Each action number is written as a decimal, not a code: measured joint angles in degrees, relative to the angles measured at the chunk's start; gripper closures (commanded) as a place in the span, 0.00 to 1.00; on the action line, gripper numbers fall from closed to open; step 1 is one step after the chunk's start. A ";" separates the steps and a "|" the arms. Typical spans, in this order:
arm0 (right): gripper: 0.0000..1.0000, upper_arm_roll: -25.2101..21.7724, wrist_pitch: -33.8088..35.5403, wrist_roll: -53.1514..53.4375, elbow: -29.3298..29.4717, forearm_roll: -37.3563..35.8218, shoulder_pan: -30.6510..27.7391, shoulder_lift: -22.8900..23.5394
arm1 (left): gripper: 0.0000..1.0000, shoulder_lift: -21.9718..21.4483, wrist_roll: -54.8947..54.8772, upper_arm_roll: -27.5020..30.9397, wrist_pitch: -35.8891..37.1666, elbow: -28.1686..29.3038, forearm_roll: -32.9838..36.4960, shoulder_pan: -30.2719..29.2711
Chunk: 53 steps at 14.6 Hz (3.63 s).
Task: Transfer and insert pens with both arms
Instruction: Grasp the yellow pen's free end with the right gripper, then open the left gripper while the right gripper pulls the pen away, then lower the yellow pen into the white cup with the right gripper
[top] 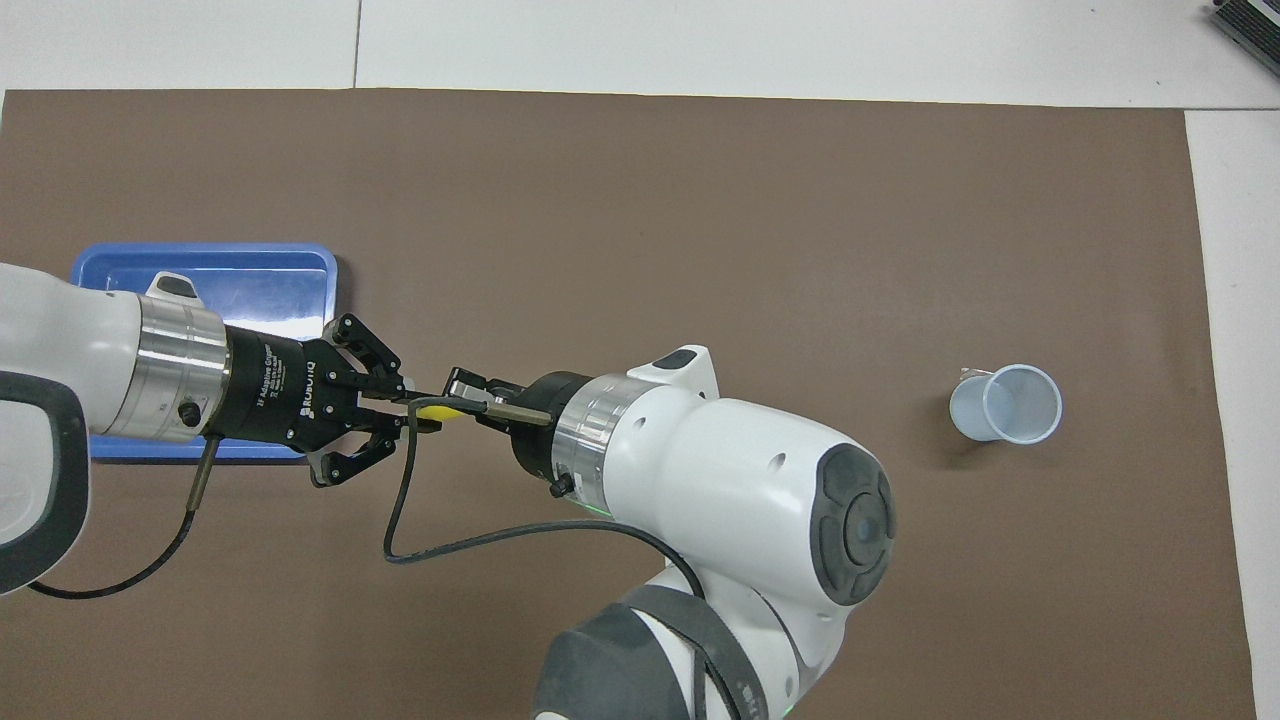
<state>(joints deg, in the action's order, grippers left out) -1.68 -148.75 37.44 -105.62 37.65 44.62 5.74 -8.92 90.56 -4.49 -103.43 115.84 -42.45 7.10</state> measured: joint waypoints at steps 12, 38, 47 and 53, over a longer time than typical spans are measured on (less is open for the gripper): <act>1.00 -0.08 0.02 -1.13 0.05 0.00 -0.95 0.23 | 0.46 -0.99 -0.04 -0.05 0.42 -0.01 0.00 0.15; 1.00 -0.82 47.74 -75.95 -0.33 -41.44 -33.64 -6.08 | 0.60 -4.71 -89.41 0.39 7.51 5.31 29.32 -11.43; 1.00 -0.63 30.47 -90.61 -15.01 -42.62 -41.67 -9.48 | 0.54 2.78 -101.86 0.52 -5.74 8.28 35.58 -19.33; 1.00 -0.45 26.09 -88.20 -19.57 -41.64 -42.89 -10.14 | 0.45 8.41 -102.06 0.46 -16.55 8.24 37.84 -19.46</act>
<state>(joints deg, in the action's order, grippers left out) -2.14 -122.66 -50.76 -125.20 -3.99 1.73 -4.39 -0.51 -11.51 -4.02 -119.98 124.08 -4.61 -12.36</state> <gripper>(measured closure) 0.819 0.489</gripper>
